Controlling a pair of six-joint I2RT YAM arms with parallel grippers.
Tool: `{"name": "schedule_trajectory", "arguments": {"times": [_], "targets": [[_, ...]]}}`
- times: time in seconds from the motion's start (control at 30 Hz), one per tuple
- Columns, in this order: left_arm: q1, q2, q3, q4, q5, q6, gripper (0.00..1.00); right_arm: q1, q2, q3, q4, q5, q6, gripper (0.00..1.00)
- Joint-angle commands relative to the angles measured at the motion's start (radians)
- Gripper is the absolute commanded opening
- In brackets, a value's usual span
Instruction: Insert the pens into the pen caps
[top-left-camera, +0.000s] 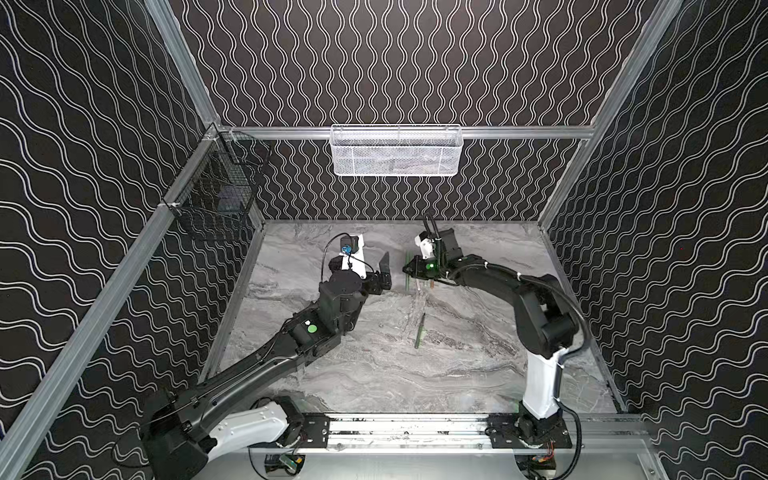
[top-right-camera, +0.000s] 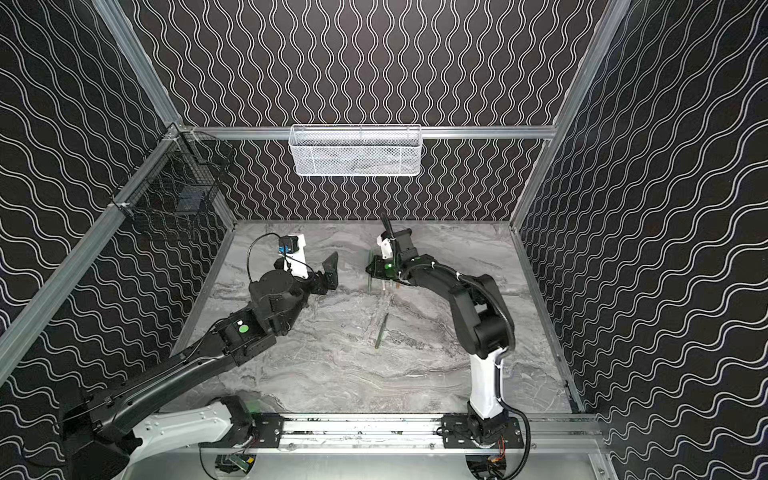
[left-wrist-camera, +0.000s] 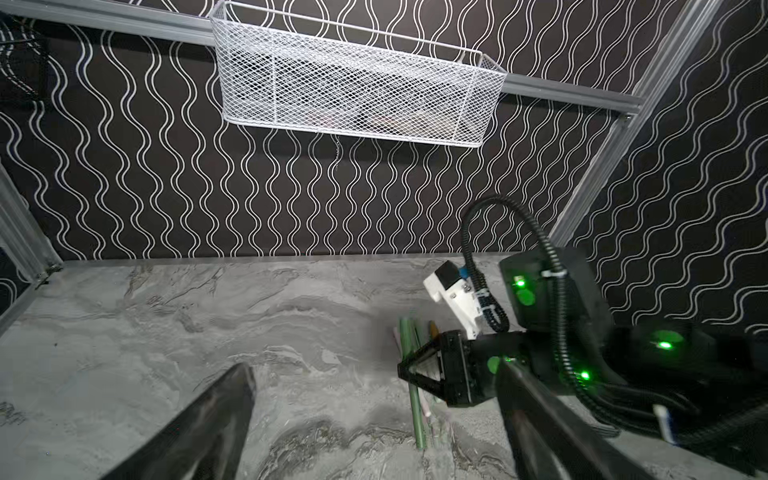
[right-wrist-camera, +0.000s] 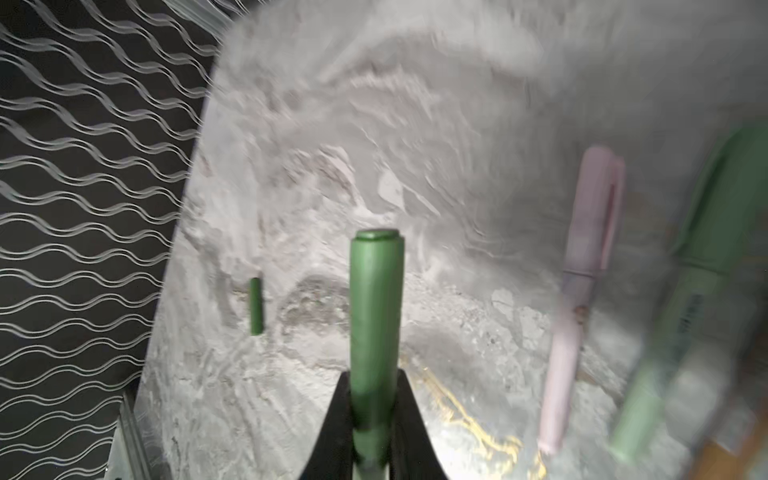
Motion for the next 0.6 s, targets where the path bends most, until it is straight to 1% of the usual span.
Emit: {"name": "schedule_trajectory", "arguments": {"times": [0.0, 0.13, 0.3, 0.4, 0.57], "targets": [[0.001, 0.001, -0.002, 0.007, -0.019, -0.002, 0.93, 0.004, 0.072, 0.073, -0.084, -0.013, -0.002, 0.02], [0.001, 0.016, 0.013, -0.01, -0.007, -0.001, 0.93, 0.007, 0.149, 0.129, -0.106, -0.019, 0.009, 0.03], [0.001, 0.025, 0.017, -0.015, -0.001, -0.002, 0.93, 0.005, 0.209, 0.175, -0.126, 0.013, 0.02, 0.07], [0.0, 0.021, 0.018, -0.019, -0.002, -0.001, 0.93, 0.004, 0.229, 0.198, -0.14, 0.034, 0.027, 0.12], [0.0, 0.019, 0.017, -0.015, -0.005, 0.004, 0.93, 0.004, 0.24, 0.212, -0.149, 0.056, 0.051, 0.18]]}}
